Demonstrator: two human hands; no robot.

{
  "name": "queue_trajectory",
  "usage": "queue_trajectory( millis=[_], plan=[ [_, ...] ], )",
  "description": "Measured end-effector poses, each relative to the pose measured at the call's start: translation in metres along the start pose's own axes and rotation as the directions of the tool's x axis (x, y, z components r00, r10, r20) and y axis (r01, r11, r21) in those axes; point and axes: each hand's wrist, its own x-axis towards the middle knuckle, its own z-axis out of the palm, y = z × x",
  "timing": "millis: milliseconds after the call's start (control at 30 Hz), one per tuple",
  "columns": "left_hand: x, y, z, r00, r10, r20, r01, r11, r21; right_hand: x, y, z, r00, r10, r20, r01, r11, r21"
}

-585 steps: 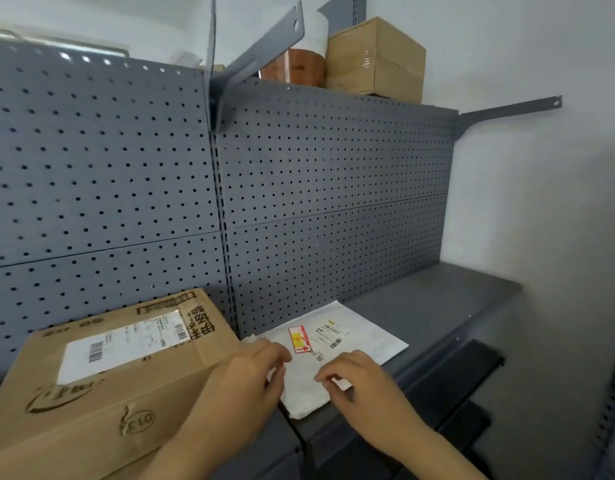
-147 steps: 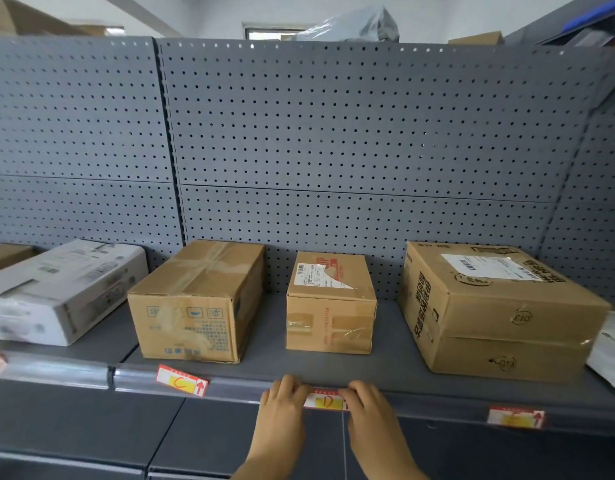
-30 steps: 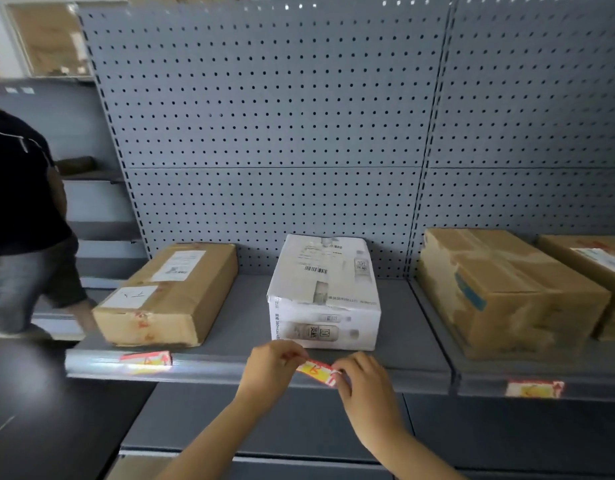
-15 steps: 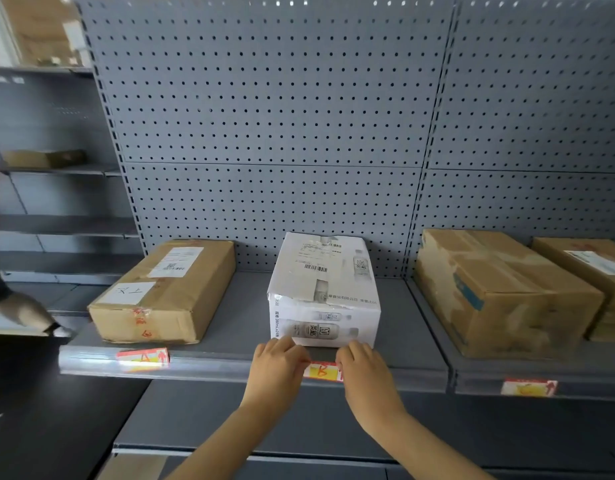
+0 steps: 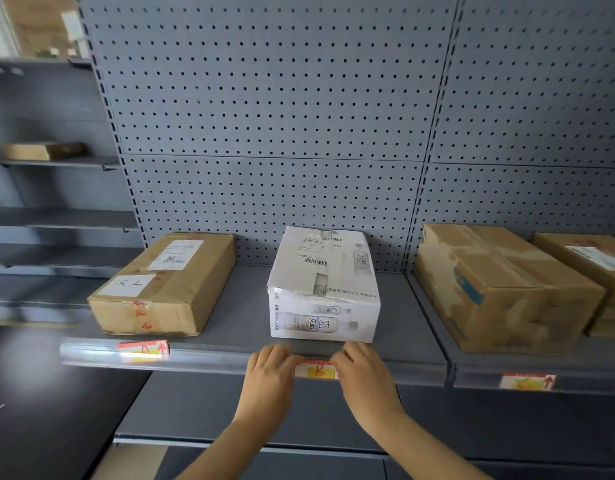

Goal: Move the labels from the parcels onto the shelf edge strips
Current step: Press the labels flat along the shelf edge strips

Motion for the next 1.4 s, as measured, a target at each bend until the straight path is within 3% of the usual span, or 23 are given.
queue_trajectory(
  millis=[367, 533, 767, 933, 1100, 1400],
  plan=[
    [-0.009, -0.003, 0.003, 0.998, -0.061, 0.003, 0.061, 0.998, -0.015, -0.022, -0.003, 0.010, 0.999, 0.008, -0.052, -0.010, 1.000, -0.027],
    [-0.031, -0.013, 0.000, 0.994, -0.107, 0.024, 0.107, 0.994, -0.001, -0.019, -0.009, 0.029, 0.963, -0.197, -0.186, 0.208, 0.977, 0.041],
    [-0.059, -0.089, -0.056, 0.933, -0.344, -0.104, 0.354, 0.929, 0.107, 0.014, -0.099, 0.056, 0.945, -0.251, -0.209, 0.299, 0.921, 0.247],
    [-0.058, -0.176, -0.110, 0.863, -0.460, -0.208, 0.495, 0.852, 0.169, 0.062, -0.185, 0.071, 0.976, -0.133, -0.173, 0.190, 0.908, 0.374],
    [-0.052, -0.229, -0.139, 0.919, -0.379, -0.106, 0.393, 0.903, 0.176, 0.103, -0.245, 0.078, 0.986, -0.076, -0.150, 0.130, 0.910, 0.393],
    [-0.053, -0.244, -0.137, 0.977, -0.211, -0.026, 0.212, 0.966, 0.146, 0.106, -0.260, 0.098, 0.998, -0.039, -0.042, 0.049, 0.960, 0.277]
  ],
)
